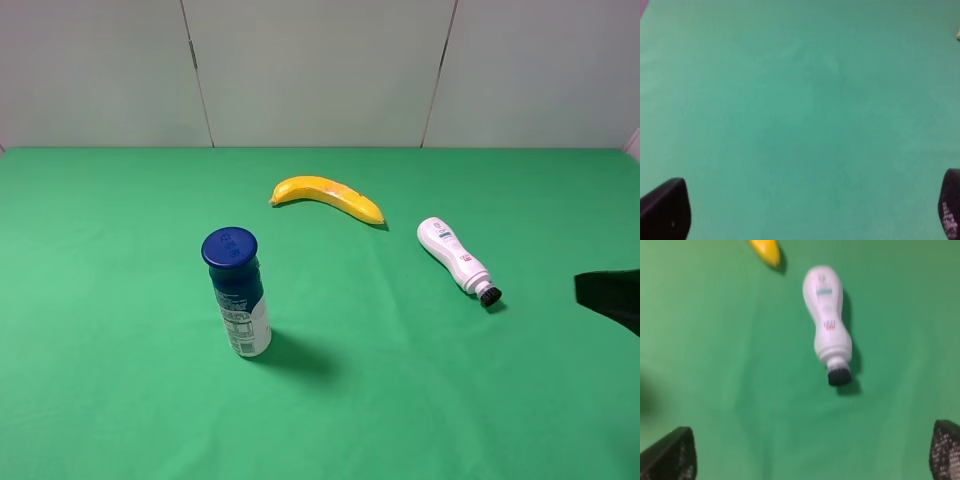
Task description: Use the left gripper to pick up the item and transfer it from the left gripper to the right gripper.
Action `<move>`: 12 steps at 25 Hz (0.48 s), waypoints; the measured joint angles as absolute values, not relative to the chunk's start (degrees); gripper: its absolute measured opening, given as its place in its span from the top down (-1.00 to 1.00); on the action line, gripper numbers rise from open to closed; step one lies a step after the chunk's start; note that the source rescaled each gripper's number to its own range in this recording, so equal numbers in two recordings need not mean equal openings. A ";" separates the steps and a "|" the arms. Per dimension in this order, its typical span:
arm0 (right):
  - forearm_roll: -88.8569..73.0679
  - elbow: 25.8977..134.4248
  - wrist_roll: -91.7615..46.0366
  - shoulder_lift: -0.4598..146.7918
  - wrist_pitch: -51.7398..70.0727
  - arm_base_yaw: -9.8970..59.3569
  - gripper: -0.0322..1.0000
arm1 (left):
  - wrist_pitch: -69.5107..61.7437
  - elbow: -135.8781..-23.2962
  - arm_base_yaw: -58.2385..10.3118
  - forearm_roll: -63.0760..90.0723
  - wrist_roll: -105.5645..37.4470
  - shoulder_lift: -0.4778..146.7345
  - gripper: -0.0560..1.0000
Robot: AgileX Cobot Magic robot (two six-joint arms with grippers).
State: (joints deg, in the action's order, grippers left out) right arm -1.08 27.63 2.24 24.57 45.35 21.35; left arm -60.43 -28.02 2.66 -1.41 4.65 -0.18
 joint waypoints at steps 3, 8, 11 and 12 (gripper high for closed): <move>-1.24 27.63 2.24 18.49 45.52 21.35 -1.00 | -60.43 -28.02 2.66 -1.41 4.65 -0.18 -1.00; -2.49 27.63 2.24 12.30 45.72 21.35 -1.00 | -60.43 -28.02 2.66 -1.41 4.65 -0.18 -1.00; -3.73 27.71 2.24 9.89 47.05 21.35 -1.00 | -60.43 -28.02 2.66 -1.41 4.65 -0.18 -1.00; -4.07 27.99 2.24 9.50 47.97 21.35 -1.00 | -60.43 -28.02 2.66 -1.41 4.65 -0.18 -1.00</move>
State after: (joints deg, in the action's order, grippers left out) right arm -4.07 27.99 2.24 9.50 47.97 21.35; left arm -60.43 -28.02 2.66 -1.41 4.65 -0.18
